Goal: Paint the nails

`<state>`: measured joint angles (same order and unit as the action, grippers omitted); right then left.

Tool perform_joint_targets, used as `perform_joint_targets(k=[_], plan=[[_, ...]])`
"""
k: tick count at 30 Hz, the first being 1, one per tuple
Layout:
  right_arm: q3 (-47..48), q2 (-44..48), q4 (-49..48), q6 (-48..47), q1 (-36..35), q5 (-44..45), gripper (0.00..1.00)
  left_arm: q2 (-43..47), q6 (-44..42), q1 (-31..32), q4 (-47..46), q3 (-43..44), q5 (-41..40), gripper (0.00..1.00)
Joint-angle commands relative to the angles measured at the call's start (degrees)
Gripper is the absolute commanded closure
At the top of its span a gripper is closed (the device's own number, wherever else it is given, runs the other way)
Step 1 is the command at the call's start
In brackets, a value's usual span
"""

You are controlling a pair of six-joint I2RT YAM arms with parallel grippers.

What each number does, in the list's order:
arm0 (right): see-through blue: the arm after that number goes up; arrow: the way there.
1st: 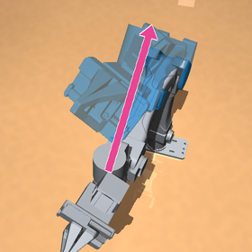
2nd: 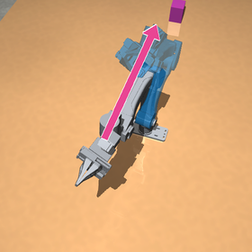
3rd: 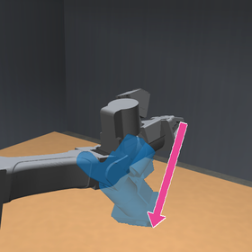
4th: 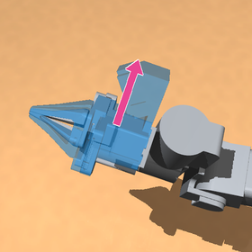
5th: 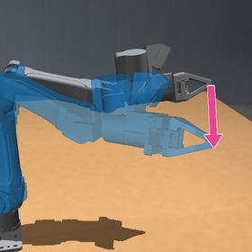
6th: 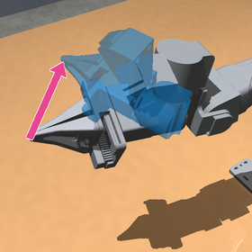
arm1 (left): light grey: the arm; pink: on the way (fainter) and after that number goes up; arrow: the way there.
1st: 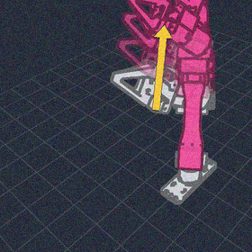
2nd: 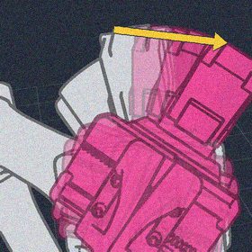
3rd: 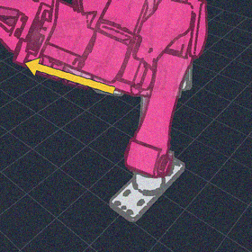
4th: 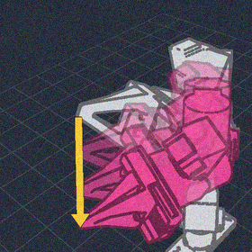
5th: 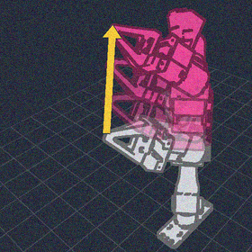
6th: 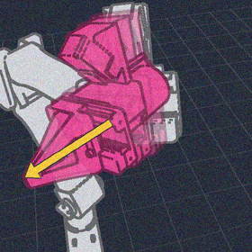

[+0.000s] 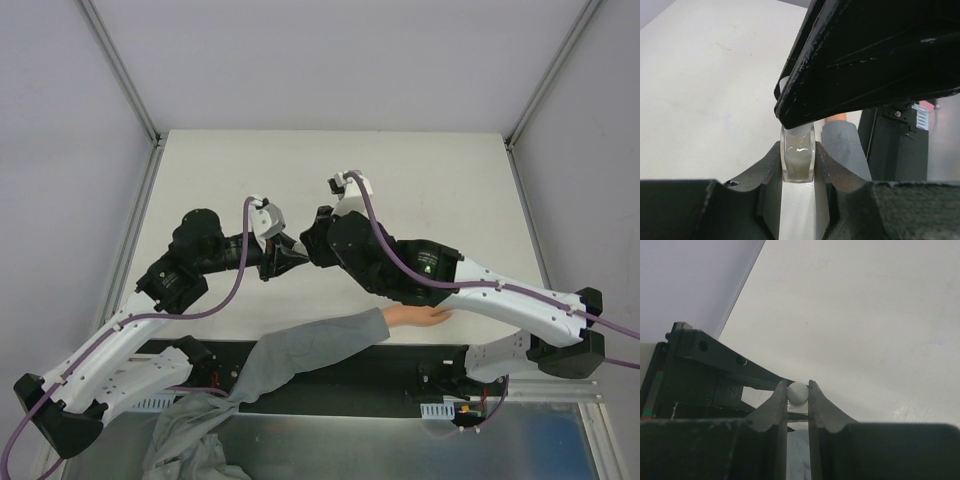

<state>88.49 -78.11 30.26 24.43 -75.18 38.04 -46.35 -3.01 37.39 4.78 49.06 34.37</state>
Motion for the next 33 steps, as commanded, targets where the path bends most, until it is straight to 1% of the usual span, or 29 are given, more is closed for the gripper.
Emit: perform_joint_targets(k=[1,2,3,4,5,6,7,8,9,10,14,15,16,17,18,19,20,21,22,23,25,26,27,30,33], plan=[[-5.06,6.45,-4.67,-11.2,1.26,-7.25,1.0,0.29,-0.86,-0.21,-2.4,2.36,8.84,1.0],[-6.65,8.13,-6.34,-16.46,1.78,-10.76,1.0,0.03,-0.95,-0.21,-2.49,2.53,12.53,1.0],[-8.92,9.62,-8.36,-30.18,3.27,-25.07,1.0,-0.67,-1.12,-0.21,-2.93,2.88,24.14,1.0],[-12.86,11.03,-10.64,-35.1,4.67,-36.61,0.99,-1.11,-0.43,-0.21,-3.54,3.76,29.65,1.0],[-15.69,14.35,-11.62,-39.58,5.73,-46.9,1.0,-1.37,0.8,-0.12,-4.59,3.76,35.62,1.0],[-18.15,15.78,-15.8,-41.11,6.53,-52.05,1.0,-1.64,2.11,-0.12,-8.6,3.59,42.03,1.0],[-19.39,16.57,-15.85,-40.17,7.49,-52.63,1.0,-1.38,2.82,-0.12,-10.03,2.81,42.79,1.0],[-18.01,16.06,-14.63,-39.81,9.15,-54.29,1.0,-0.85,2.83,-0.12,-10.57,2.45,42.62,1.0],[-17.39,15.71,-13.31,-39.63,9.0,-55.43,1.0,-0.68,2.83,-0.12,-10.58,2.1,41.75,1.0],[-17.12,15.53,-13.3,-38.85,8.82,-55.1,0.99,-0.67,2.83,-0.12,-10.58,1.83,40.0,1.0],[-16.42,14.56,-13.92,-37.61,8.03,-54.04,1.0,-2.52,4.85,-0.12,-10.58,2.18,40.69,1.0],[-16.07,14.39,-13.39,-37.43,7.94,-52.73,0.94,-2.78,4.85,-0.12,-10.58,2.1,40.69,1.0],[-15.72,14.39,-13.12,-37.0,7.94,-51.33,0.86,-2.87,4.85,-0.12,-10.58,2.18,39.73,1.0],[-14.84,14.47,-12.43,-34.99,8.03,-49.4,0.76,-2.87,4.85,-0.12,-10.58,2.1,38.94,1.0],[-13.27,14.56,-10.77,-33.67,7.94,-44.86,0.53,-2.87,4.85,-0.12,-10.58,1.92,38.41,1.0],[-11.77,14.47,-9.27,-31.74,7.94,-42.11,0.44,-2.78,4.68,-0.12,-10.58,1.74,37.53,1.0],[-10.11,14.3,-7.17,-28.5,7.85,-39.21,0.4,-2.52,4.41,-0.12,-10.23,1.66,35.09,1.0],[-6.61,14.04,-2.8,-26.47,7.59,-33.01,0.31,-2.43,4.24,-0.12,-9.88,1.57,33.5,1.0],[-5.18,13.77,-0.84,-24.79,7.42,-30.68,0.29,-2.34,3.54,-0.12,-9.26,1.57,32.0,1.0],[-4.12,13.86,0.57,-20.95,7.15,-27.09,0.24,-2.26,3.53,-0.12,-8.65,1.65,29.46,1.0],[-2.62,14.38,2.61,-18.37,6.45,-24.61,0.23,-2.17,2.04,-0.12,-7.15,2.01,27.43,1.0],[-2.18,14.39,3.22,-16.45,6.01,-21.72,0.23,-1.99,1.95,-0.12,-6.89,2.09,26.37,1.0],[-1.66,14.21,4.79,-13.47,5.66,-20.48,0.23,-1.99,1.69,-0.21,-6.45,2.09,24.71,1.0],[1.77,11.58,9.7,-8.45,4.52,-15.47,0.25,-1.38,1.16,-0.12,-5.83,1.92,20.23,1.0],[4.58,8.24,11.48,-7.29,2.93,-13.26,0.25,-0.85,0.98,-0.12,-5.57,1.83,16.54,1.0]])
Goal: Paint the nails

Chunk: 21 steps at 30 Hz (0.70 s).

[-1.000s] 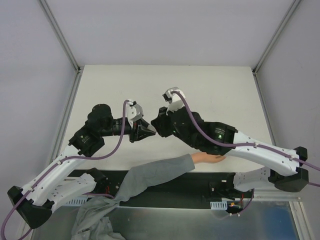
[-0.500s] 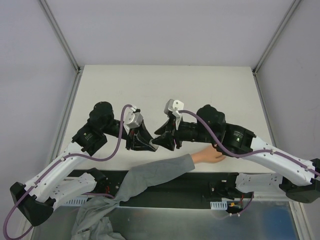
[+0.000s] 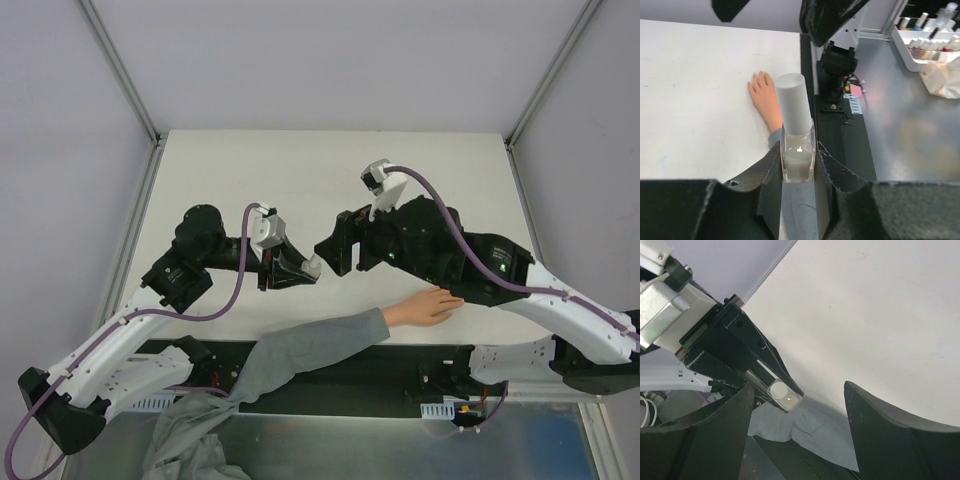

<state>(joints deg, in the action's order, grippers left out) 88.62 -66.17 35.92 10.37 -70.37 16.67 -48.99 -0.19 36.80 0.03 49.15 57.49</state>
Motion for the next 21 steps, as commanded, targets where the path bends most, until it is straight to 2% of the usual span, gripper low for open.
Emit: perform_joint_targets(k=[1,4,8,17,21], plan=[[4.89,-4.4,5.91,7.03,-2.14,8.38,0.26,1.88,-1.92,0.47,-0.74,1.57,-7.21,1.0],[6.65,-7.3,6.53,7.47,-2.84,9.7,0.26,2.15,-1.84,0.47,-0.74,1.57,-8.45,1.0],[6.22,-8.18,3.9,7.21,-2.93,9.7,0.36,2.23,-1.84,0.47,-0.74,1.57,-7.84,1.0],[-1.08,-2.82,-4.89,5.45,-2.93,5.14,0.51,2.06,-1.75,0.47,-0.74,1.66,-7.05,1.0],[-0.73,-2.65,-3.67,4.66,-2.85,4.69,0.51,1.88,-1.66,0.47,-0.74,1.74,-6.78,1.0]])
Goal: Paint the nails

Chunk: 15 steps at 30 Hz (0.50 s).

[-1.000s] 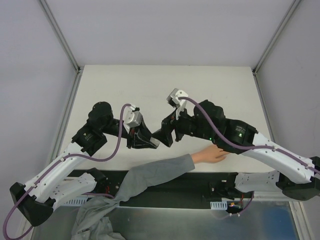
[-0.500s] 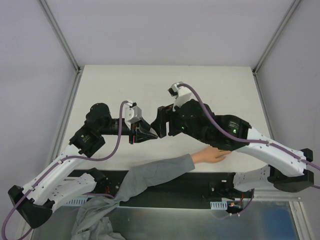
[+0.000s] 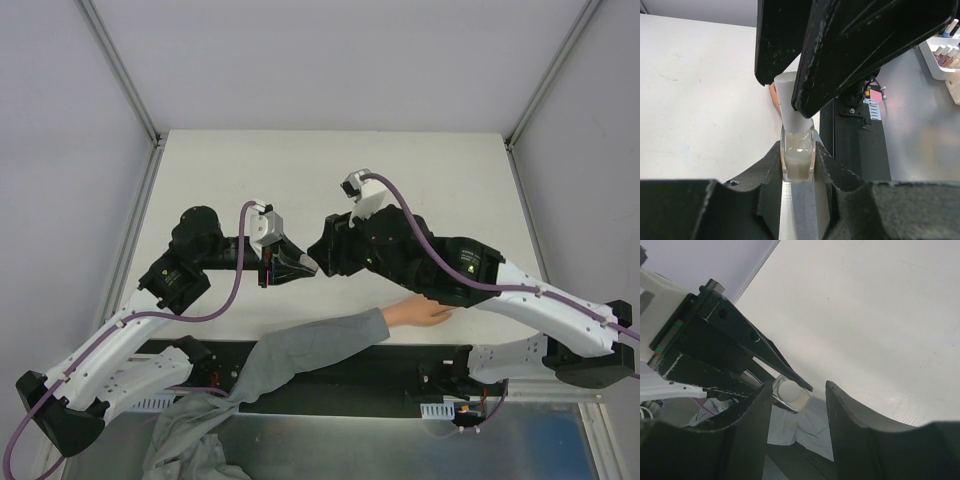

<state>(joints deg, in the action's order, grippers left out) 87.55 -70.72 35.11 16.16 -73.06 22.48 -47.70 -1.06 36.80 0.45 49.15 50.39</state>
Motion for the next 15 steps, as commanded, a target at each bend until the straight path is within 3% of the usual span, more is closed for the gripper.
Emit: perform_joint_targets(k=[1,9,15], plan=[[0.26,1.99,-2.86,-1.31,-0.16,-1.21,0.52,0.59,-0.79,0.47,-1.06,1.74,0.41,1.0],[1.66,0.41,-2.94,-2.36,0.19,-3.49,0.55,0.33,-0.52,0.47,-1.15,1.92,0.94,1.0],[1.75,0.05,-3.21,-2.63,0.28,-4.02,0.63,0.33,-0.52,0.47,-1.15,1.83,0.76,1.0]])
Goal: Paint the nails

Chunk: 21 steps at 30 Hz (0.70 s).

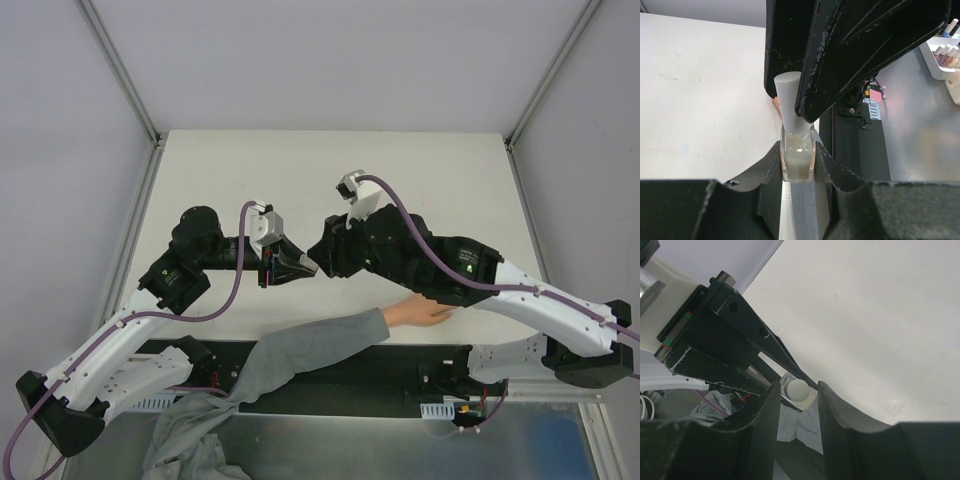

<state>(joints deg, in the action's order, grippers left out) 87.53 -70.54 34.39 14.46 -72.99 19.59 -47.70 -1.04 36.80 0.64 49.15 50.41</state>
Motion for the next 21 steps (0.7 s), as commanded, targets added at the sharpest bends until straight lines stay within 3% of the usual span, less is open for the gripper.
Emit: perform_joint_targets(k=[1,9,17,21], plan=[[1.77,-0.21,-2.49,-1.01,0.13,-1.22,0.63,0.42,-0.54,0.47,-1.26,1.83,0.74,1.0],[1.68,-0.56,-2.93,-1.71,0.48,-2.28,0.71,0.15,-0.54,0.47,-1.35,1.83,0.92,1.0],[2.38,-1.0,-2.31,-3.91,0.57,-1.75,0.99,0.24,-0.46,0.47,-1.26,1.83,0.83,1.0],[2.39,-0.48,-2.22,-5.14,0.48,-0.53,0.99,-0.02,-0.54,0.38,-1.17,1.92,0.83,1.0]])
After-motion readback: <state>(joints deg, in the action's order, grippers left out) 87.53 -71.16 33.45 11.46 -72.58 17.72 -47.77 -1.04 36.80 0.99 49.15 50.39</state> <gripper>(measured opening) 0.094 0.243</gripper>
